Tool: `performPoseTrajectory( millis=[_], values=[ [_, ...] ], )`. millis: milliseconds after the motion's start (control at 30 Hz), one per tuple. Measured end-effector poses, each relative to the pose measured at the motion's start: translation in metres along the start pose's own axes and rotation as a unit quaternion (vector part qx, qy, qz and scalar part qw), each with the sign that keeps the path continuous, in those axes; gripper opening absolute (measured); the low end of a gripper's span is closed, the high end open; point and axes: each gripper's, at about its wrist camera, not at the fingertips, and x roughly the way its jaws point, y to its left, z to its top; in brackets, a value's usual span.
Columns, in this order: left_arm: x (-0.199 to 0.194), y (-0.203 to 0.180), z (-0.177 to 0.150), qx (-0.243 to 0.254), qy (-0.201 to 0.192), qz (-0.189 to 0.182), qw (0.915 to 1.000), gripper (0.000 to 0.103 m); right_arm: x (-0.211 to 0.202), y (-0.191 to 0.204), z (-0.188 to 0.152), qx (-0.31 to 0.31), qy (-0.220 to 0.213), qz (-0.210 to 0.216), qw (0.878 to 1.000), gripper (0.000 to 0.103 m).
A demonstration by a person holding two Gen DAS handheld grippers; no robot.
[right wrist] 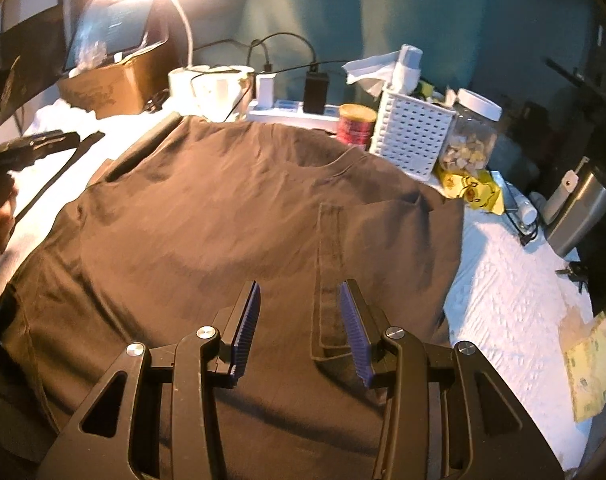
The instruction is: Fold small clothes
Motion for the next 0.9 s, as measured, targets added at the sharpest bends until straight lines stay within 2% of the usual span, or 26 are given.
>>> performPoseTrajectory(
  millis=[67, 133, 200, 300, 367, 433, 533, 600, 667, 700, 733, 800, 833, 900],
  values=[
    [0.006, 0.014, 0.000, -0.012, 0.008, -0.001, 0.9999, 0.092, 0.002, -0.002, 0.001, 0.007, -0.001, -0.005, 1.000, 0.044],
    [0.014, 0.025, -0.001, -0.026, 0.022, -0.002, 0.9994, 0.078, 0.005, -0.004, 0.002, 0.014, 0.002, -0.009, 1.000, 0.044],
    [0.023, 0.038, -0.002, -0.045, 0.035, -0.007, 0.9984, 0.071, 0.008, -0.004, 0.002, 0.018, 0.004, -0.012, 1.000, 0.044],
    [0.036, 0.047, -0.003, -0.055, 0.049, -0.013, 0.9972, 0.066, 0.012, -0.005, 0.003, 0.020, 0.008, -0.013, 1.000, 0.044],
    [0.046, 0.047, -0.002, -0.054, 0.062, -0.027, 0.9962, 0.059, 0.015, -0.005, 0.002, 0.022, 0.011, -0.013, 1.000, 0.044],
    [0.059, 0.045, -0.001, -0.047, 0.085, -0.036, 0.9946, 0.049, 0.017, -0.007, 0.002, 0.024, 0.012, -0.015, 1.000, 0.044],
    [0.078, 0.039, -0.002, -0.032, 0.119, -0.039, 0.9916, 0.042, 0.018, -0.011, 0.001, 0.030, 0.012, -0.015, 0.999, 0.044],
    [0.087, 0.036, -0.006, -0.023, 0.140, -0.031, 0.9893, 0.041, 0.018, -0.014, -0.002, 0.038, 0.012, -0.007, 0.999, 0.044],
    [0.087, 0.029, -0.007, 0.000, 0.137, -0.013, 0.9904, 0.040, 0.019, -0.017, -0.004, 0.044, 0.012, -0.001, 0.999, 0.044],
    [0.086, 0.025, -0.008, 0.010, 0.138, -0.006, 0.9904, 0.033, 0.021, -0.018, -0.005, 0.047, 0.014, 0.000, 0.999, 0.044],
    [0.086, 0.023, -0.008, 0.015, 0.139, -0.005, 0.9902, 0.020, 0.021, -0.018, -0.006, 0.048, 0.014, 0.000, 0.999, 0.044],
    [0.084, 0.021, -0.010, 0.018, 0.141, -0.003, 0.9899, 0.006, 0.025, -0.019, -0.006, 0.048, 0.016, 0.002, 0.999, 0.044],
    [0.083, 0.021, -0.011, 0.014, 0.141, -0.006, 0.9899, 0.002, 0.026, -0.018, -0.006, 0.046, 0.017, 0.002, 0.999, 0.044],
    [0.073, 0.028, -0.008, -0.023, 0.123, -0.011, 0.9921, 0.002, 0.027, -0.018, -0.005, 0.044, 0.016, 0.006, 0.999, 0.044]
  ],
)
